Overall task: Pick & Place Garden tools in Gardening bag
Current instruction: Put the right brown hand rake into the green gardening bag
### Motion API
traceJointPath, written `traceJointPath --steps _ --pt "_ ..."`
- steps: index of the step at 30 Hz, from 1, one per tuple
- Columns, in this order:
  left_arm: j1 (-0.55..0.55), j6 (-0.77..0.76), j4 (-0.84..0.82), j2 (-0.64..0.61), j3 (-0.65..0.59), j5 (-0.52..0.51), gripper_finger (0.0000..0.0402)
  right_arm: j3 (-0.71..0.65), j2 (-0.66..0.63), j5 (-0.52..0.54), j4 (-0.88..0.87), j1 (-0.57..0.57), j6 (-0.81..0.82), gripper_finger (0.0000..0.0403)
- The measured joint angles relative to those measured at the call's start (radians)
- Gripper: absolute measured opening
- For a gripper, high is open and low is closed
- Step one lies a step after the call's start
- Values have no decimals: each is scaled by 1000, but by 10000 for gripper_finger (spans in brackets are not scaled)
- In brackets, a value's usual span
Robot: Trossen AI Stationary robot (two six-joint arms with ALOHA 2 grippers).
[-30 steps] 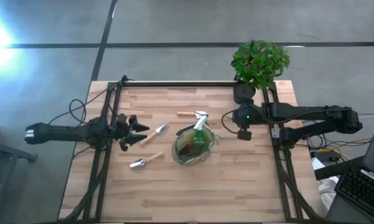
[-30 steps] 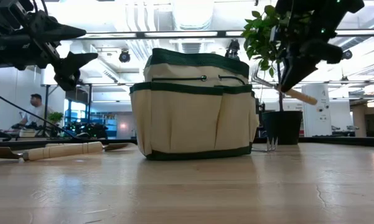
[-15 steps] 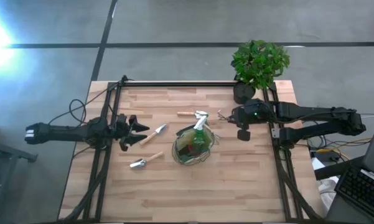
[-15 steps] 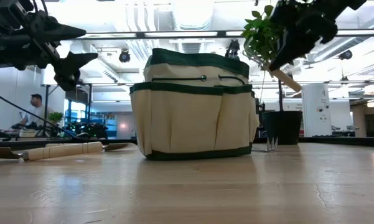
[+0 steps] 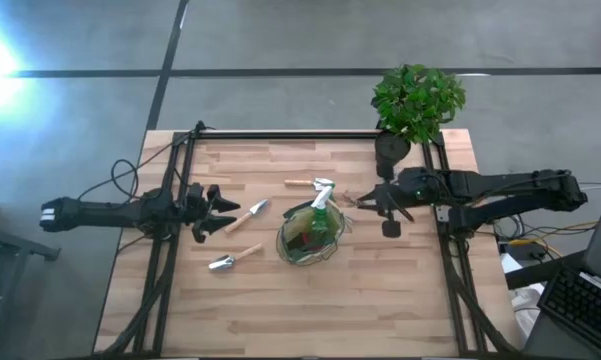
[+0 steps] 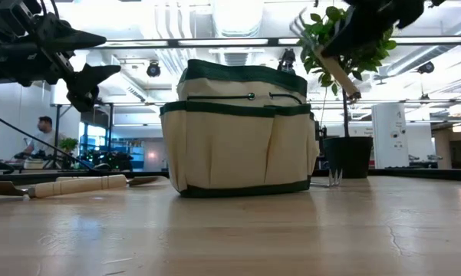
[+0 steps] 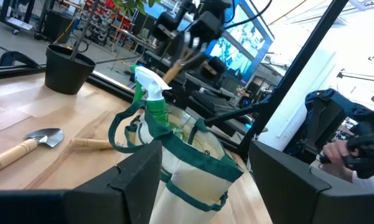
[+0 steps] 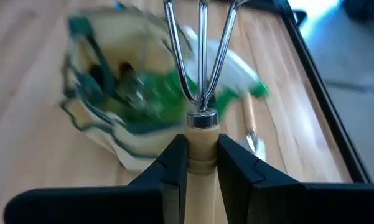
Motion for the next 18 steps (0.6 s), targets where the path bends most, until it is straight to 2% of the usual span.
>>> traceJointPath --steps 18 --pt "0 0 0 0 0 0 245 0 -107 -2 193 227 -6 50"
